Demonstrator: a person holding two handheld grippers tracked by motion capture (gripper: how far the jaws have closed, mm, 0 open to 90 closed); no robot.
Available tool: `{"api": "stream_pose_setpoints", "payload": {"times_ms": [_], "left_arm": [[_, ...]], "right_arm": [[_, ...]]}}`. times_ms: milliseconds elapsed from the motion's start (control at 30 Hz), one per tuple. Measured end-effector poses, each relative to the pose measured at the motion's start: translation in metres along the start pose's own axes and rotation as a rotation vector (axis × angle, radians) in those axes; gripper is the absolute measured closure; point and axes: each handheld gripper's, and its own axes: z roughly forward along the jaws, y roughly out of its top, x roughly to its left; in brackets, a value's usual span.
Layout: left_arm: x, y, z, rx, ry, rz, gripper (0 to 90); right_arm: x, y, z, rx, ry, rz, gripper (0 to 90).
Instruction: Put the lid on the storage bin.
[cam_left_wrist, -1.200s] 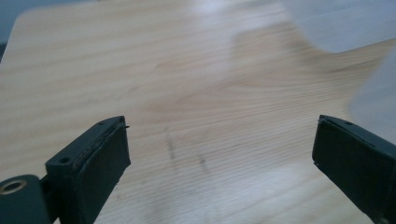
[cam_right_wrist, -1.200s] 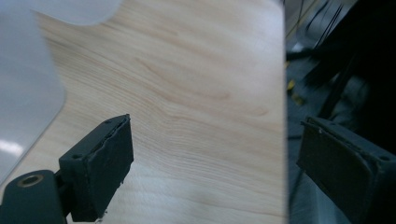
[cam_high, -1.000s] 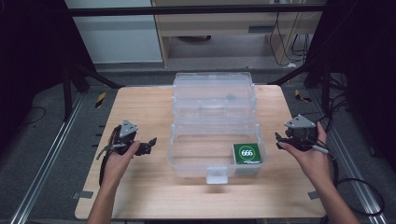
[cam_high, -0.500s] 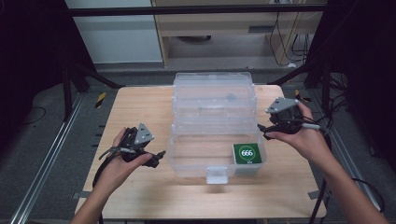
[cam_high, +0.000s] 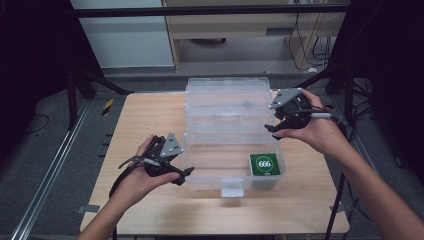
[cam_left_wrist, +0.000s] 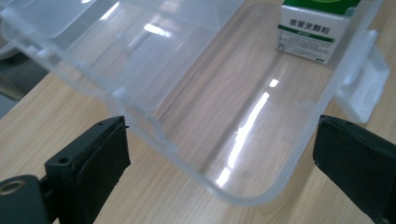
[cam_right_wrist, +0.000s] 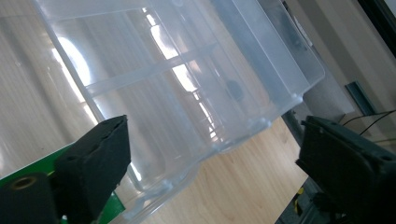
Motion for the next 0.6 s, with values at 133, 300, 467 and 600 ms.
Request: {"api": "stream_pose_setpoints", "payload": {"times_ms": [133,300,467,600], "left_arm": [[-0.002,0.011,0.010,0.013,-0.023,0.024,3.7],[-0.007,0.020,0.019,0.012,-0.070,0.043,2.6],[-0.014,0.024,0.030,0.050,-0.101,0.092,2.6],[-0.017,0.024,0.035,0.072,-0.132,0.122,4.5]], "right_arm": [[-0.001,0.013,0.010,0.030,0.001,-0.070,19.5],[-0.004,0.023,0.021,0.061,0.046,-0.137,34.6],[-0.007,0.026,0.035,0.105,0.083,-0.199,38.0],[-0.008,0.032,0.044,0.129,0.082,-0.248,44.7]]}}
